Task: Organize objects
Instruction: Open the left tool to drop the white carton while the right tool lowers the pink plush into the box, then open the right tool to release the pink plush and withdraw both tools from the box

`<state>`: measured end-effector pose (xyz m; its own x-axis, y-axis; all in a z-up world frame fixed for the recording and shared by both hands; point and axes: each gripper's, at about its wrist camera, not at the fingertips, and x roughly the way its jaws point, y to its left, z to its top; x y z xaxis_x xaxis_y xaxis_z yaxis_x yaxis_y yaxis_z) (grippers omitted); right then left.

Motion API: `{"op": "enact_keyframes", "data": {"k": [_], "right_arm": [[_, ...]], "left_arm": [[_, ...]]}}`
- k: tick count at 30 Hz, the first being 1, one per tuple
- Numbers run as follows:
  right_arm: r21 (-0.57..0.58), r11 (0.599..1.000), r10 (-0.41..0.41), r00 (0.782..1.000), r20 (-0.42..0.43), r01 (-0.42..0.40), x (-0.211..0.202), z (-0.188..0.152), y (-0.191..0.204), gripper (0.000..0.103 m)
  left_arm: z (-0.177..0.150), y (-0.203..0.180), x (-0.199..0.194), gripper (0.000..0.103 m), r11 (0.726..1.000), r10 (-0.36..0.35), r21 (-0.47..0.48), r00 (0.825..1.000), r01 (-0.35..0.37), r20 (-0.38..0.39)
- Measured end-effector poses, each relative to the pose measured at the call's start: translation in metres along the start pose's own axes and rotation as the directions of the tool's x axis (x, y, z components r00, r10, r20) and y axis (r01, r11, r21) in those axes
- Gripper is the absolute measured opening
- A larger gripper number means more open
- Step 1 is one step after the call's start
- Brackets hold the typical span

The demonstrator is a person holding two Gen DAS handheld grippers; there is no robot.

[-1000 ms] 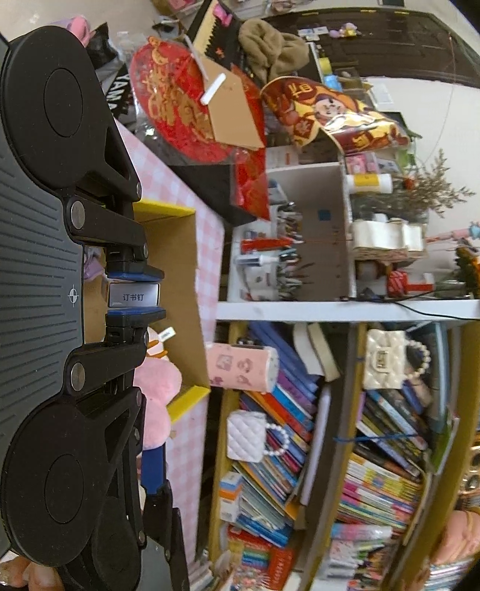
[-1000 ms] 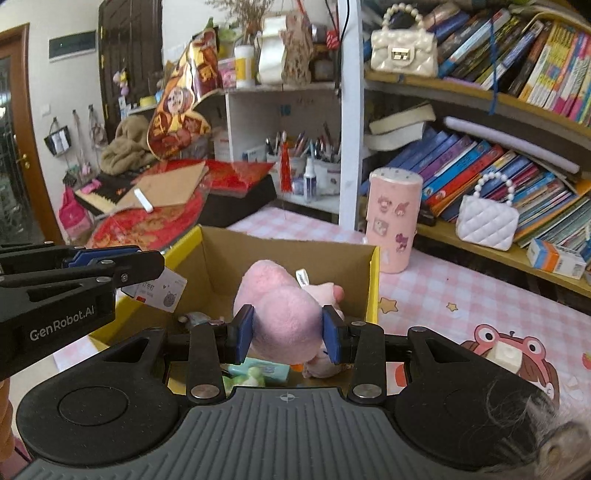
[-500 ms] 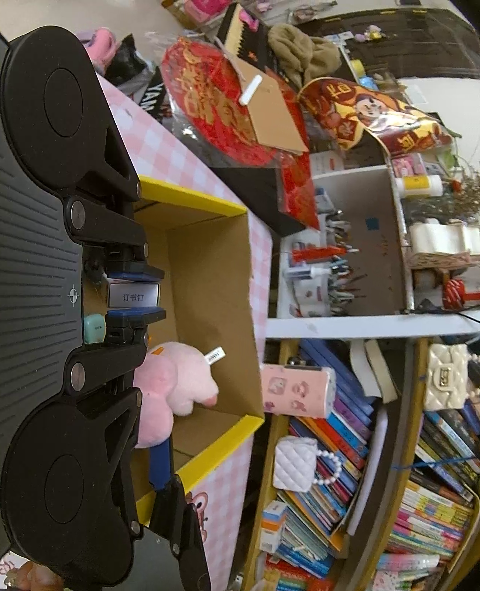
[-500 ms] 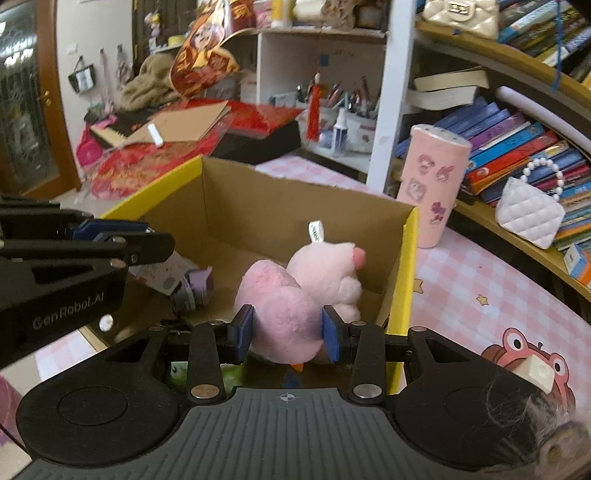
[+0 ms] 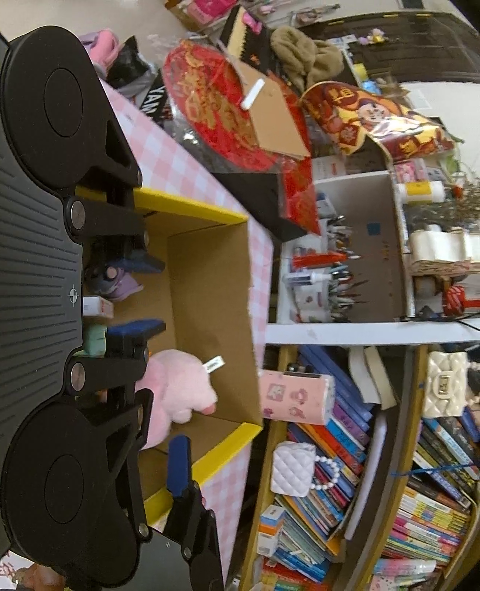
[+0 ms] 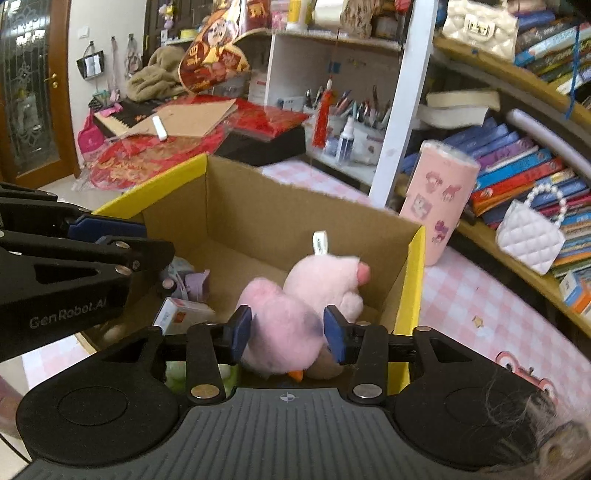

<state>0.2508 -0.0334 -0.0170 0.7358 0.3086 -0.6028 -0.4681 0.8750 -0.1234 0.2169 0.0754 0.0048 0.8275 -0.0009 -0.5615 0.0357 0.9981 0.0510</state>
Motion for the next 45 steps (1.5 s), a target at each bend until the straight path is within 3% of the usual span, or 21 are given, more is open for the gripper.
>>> {"op": "enact_keyframes", "data": {"k": [4,11,15,26,45], "right_arm": [[0.011,0.999,-0.036,0.998,0.05,0.036,-0.014,0.005,0.0,0.05],[0.101,0.991,-0.101,0.988,0.115,0.089,-0.043,0.009,-0.001,0.055],[0.132,0.984,-0.133,0.982,0.134,0.116,-0.06,0.006,0.003,0.058],[0.166,0.972,-0.185,0.976,0.116,0.164,-0.094,-0.02,0.036,0.067],[0.205,0.966,-0.157,0.988,-0.008,0.156,-0.138,-0.087,0.084,0.069]], "left_arm": [[0.003,0.002,-0.015,0.048,1.0,-0.001,-0.002,0.998,0.001,0.057],[0.005,0.013,-0.045,0.07,1.0,-0.002,-0.022,0.991,0.005,0.137],[-0.001,0.018,-0.059,0.076,1.0,0.002,-0.024,0.988,0.002,0.153],[-0.033,0.038,-0.096,0.08,0.999,0.025,-0.05,0.992,-0.019,0.125],[-0.093,0.033,-0.137,0.081,0.999,-0.009,-0.038,1.0,0.009,0.016]]}}
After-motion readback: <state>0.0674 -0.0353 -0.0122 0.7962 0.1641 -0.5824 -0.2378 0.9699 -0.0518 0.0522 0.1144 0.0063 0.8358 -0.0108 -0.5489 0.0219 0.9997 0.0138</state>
